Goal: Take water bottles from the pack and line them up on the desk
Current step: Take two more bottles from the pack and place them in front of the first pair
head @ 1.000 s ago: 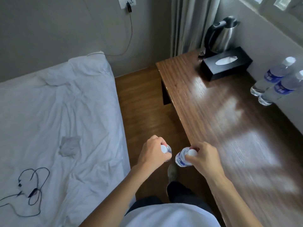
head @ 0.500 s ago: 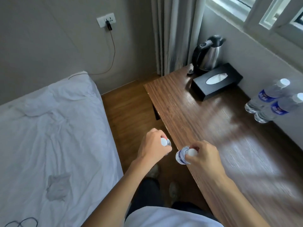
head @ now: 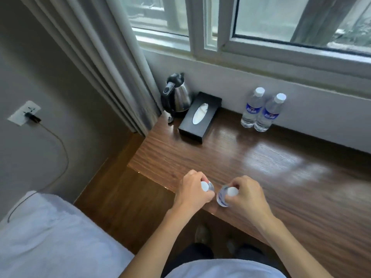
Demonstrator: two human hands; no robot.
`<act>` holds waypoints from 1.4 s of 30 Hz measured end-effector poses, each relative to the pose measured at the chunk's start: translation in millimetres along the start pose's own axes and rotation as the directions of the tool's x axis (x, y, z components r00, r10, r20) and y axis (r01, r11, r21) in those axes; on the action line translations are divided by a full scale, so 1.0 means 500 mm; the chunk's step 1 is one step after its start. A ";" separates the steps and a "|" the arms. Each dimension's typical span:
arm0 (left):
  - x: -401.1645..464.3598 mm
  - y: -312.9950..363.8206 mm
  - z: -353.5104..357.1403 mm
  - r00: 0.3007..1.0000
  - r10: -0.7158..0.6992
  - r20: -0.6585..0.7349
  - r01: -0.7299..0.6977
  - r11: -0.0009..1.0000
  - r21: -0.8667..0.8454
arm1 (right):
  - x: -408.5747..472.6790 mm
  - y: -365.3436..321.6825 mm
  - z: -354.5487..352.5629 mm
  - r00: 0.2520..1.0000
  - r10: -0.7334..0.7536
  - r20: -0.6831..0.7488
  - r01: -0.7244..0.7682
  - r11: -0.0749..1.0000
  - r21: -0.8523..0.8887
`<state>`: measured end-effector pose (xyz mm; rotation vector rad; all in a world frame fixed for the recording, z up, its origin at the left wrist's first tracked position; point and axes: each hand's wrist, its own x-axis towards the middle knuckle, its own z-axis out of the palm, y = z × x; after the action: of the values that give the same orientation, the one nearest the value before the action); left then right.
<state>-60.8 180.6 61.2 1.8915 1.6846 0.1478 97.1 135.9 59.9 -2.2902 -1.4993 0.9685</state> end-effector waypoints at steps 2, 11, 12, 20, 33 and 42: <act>0.024 0.008 0.003 0.997 0.070 0.045 -0.071 0.997 0.026 | 0.004 -0.006 0.000 0.997 0.056 -0.045 -0.055 0.998 0.031; 0.096 0.048 0.028 0.950 0.222 0.217 -0.236 0.971 0.037 | 0.012 0.008 0.002 0.957 0.261 -0.127 -0.237 0.956 0.173; 0.098 0.050 0.032 0.946 0.228 0.232 -0.241 0.970 0.030 | 0.013 0.011 0.003 0.955 0.270 -0.127 -0.245 0.953 0.180; 0.105 0.056 0.042 0.928 0.294 0.228 -0.306 0.952 0.017 | 0.018 0.029 0.022 0.945 0.256 -0.203 -0.221 0.958 0.182; 0.103 -0.033 0.112 0.885 0.466 0.025 -0.454 0.872 -0.186 | -0.008 0.063 0.079 0.922 0.154 -0.354 -0.118 0.986 0.119; 0.104 -0.107 0.175 0.933 0.219 0.286 -0.066 0.885 -0.461 | -0.038 0.120 0.152 0.892 0.376 -0.251 -0.273 0.890 0.364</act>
<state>-57.5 199.2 -52.1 1.5844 1.1621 0.2390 86.9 80.5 -21.4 -2.3530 -0.7740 0.7983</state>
